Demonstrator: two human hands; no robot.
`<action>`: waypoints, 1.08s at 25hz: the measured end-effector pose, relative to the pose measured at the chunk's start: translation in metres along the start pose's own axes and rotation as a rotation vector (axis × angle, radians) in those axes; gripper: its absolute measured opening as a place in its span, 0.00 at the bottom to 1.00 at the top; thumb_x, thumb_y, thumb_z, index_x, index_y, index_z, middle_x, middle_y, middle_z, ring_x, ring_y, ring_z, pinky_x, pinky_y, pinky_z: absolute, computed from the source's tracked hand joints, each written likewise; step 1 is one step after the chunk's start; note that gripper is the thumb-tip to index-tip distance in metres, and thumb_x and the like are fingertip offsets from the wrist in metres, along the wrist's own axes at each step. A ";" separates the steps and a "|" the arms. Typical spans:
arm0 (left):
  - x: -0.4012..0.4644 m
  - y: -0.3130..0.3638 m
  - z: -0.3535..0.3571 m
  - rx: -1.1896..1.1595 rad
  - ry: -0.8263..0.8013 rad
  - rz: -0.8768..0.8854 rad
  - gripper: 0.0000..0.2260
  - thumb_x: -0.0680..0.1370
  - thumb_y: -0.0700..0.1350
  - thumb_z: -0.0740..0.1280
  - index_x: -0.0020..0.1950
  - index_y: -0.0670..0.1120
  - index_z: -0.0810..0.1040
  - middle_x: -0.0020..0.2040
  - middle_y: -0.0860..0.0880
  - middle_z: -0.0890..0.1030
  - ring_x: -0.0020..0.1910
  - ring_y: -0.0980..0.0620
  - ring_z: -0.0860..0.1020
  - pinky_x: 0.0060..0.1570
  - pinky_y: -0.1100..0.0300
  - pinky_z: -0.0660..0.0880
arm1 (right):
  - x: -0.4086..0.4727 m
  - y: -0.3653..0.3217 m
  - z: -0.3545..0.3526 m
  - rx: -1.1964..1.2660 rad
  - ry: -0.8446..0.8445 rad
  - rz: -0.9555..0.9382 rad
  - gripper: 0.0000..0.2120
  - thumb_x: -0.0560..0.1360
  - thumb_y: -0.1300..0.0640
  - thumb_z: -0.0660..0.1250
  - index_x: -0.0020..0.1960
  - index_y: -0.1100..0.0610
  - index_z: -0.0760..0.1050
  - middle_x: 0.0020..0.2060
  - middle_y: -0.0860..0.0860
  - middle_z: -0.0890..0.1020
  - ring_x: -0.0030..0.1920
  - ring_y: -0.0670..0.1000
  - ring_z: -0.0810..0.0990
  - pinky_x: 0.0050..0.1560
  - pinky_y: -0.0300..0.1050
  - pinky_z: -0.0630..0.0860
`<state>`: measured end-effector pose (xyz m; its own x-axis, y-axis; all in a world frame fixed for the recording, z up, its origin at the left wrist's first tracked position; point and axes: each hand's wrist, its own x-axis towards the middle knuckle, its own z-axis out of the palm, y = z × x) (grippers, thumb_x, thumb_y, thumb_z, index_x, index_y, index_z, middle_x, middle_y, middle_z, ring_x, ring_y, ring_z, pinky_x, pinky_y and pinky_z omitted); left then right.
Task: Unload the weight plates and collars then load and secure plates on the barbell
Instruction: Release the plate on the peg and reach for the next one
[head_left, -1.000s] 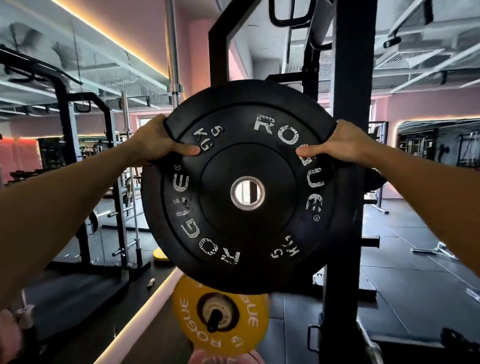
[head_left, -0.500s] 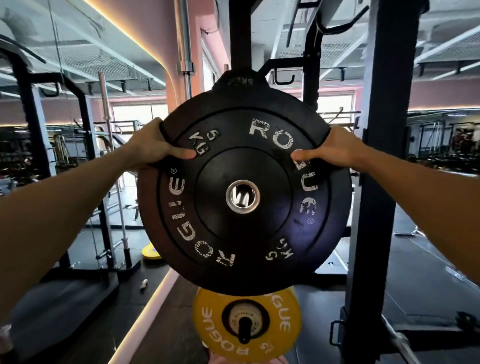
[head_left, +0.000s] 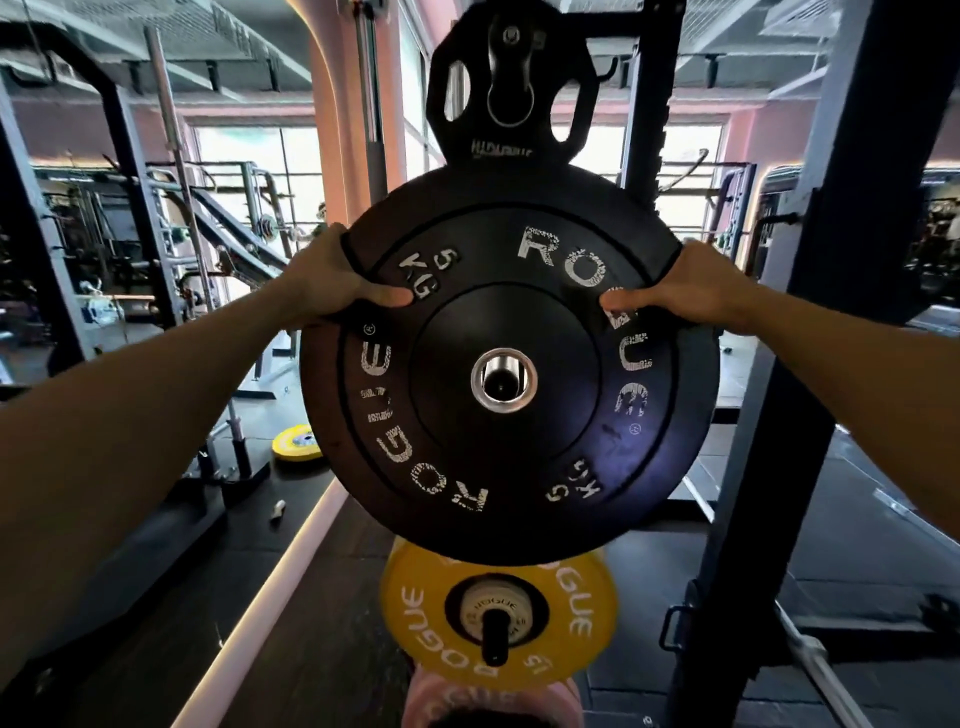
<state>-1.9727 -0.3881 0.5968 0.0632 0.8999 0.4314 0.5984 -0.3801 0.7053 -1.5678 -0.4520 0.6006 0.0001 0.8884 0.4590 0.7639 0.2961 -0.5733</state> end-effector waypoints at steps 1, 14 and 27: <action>0.008 -0.013 0.007 0.015 0.003 -0.021 0.44 0.48 0.62 0.85 0.61 0.54 0.78 0.54 0.55 0.85 0.53 0.51 0.83 0.55 0.48 0.80 | 0.005 0.005 0.007 0.003 -0.007 -0.001 0.36 0.51 0.33 0.79 0.54 0.50 0.82 0.47 0.48 0.85 0.50 0.50 0.82 0.59 0.49 0.77; 0.060 -0.056 0.066 -0.032 0.135 0.038 0.39 0.60 0.51 0.84 0.65 0.47 0.69 0.53 0.55 0.77 0.54 0.52 0.76 0.43 0.62 0.71 | 0.087 0.063 0.068 -0.003 0.121 0.015 0.51 0.45 0.26 0.77 0.61 0.51 0.76 0.52 0.46 0.83 0.54 0.48 0.81 0.59 0.50 0.77; 0.168 -0.088 0.107 0.004 0.180 0.032 0.41 0.58 0.55 0.84 0.65 0.48 0.69 0.60 0.50 0.79 0.58 0.48 0.77 0.59 0.50 0.74 | 0.182 0.119 0.114 0.101 0.257 0.086 0.48 0.48 0.35 0.81 0.62 0.53 0.72 0.55 0.47 0.81 0.55 0.49 0.79 0.56 0.45 0.75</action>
<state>-1.9294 -0.1806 0.5475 -0.0610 0.8344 0.5477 0.6017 -0.4071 0.6872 -1.5508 -0.2148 0.5389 0.2356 0.7973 0.5556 0.6861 0.2685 -0.6762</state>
